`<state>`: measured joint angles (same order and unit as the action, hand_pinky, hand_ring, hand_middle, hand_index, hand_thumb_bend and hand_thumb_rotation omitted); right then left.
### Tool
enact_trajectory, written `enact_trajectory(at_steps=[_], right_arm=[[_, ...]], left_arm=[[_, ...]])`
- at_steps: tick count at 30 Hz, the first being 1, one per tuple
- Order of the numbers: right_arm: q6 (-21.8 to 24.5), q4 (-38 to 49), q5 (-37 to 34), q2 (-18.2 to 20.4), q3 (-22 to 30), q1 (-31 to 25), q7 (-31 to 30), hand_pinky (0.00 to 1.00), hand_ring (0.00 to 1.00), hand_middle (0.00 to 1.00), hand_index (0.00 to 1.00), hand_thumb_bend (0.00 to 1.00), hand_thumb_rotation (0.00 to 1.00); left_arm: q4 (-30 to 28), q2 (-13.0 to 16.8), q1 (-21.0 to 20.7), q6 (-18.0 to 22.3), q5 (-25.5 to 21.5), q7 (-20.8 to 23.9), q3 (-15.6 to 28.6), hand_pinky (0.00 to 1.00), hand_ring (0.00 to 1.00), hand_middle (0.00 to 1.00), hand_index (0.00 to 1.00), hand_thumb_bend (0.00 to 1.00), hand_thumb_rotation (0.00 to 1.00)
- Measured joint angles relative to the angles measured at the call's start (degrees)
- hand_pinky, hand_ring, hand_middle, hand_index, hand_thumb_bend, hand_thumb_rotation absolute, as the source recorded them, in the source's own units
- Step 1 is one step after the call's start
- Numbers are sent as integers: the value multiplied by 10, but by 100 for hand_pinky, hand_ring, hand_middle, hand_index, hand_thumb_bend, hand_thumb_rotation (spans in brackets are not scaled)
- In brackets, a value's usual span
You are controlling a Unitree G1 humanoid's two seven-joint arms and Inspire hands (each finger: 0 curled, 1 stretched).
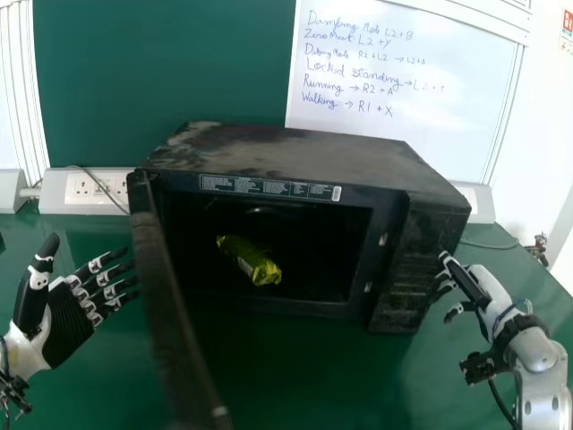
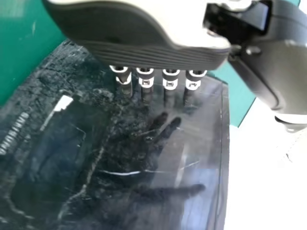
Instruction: Put biscuit inside oven
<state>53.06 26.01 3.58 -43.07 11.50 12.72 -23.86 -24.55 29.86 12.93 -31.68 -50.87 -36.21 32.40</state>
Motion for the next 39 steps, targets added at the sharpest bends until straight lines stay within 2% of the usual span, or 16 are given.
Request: enact_trajectory(at_steps=[8,21,24,28,35,39], right_arm=[[1,1,0,0,0,0,4,23,25,32,37,75,33],[9,9,10,-2,-7,0,10,24,25,33,37,74,34],[16,14,13,-3,-11,0,10,23,25,33,37,74,35],[19,14,15,-3,-18,1,10,23,25,33,37,73,36],[28,18,15,-3,-22,5,11,22,25,32,38,75,37],[32,24,15,-1,-22,5,15,23,25,32,38,75,37]], left_arm=[[-5,2,0,-5,-5,-3,-1,61,69,73,74,57,3],[-21,4,0,-10,-15,-2,-2,62,71,75,76,53,3],[-24,6,0,-13,-15,2,-5,64,73,77,77,56,4],[-30,18,-5,-31,-17,16,-18,67,77,82,81,52,4],[-44,28,-31,-56,-22,34,-44,72,80,85,86,49,3],[-45,34,-37,-57,-18,34,-60,71,80,84,85,53,5]])
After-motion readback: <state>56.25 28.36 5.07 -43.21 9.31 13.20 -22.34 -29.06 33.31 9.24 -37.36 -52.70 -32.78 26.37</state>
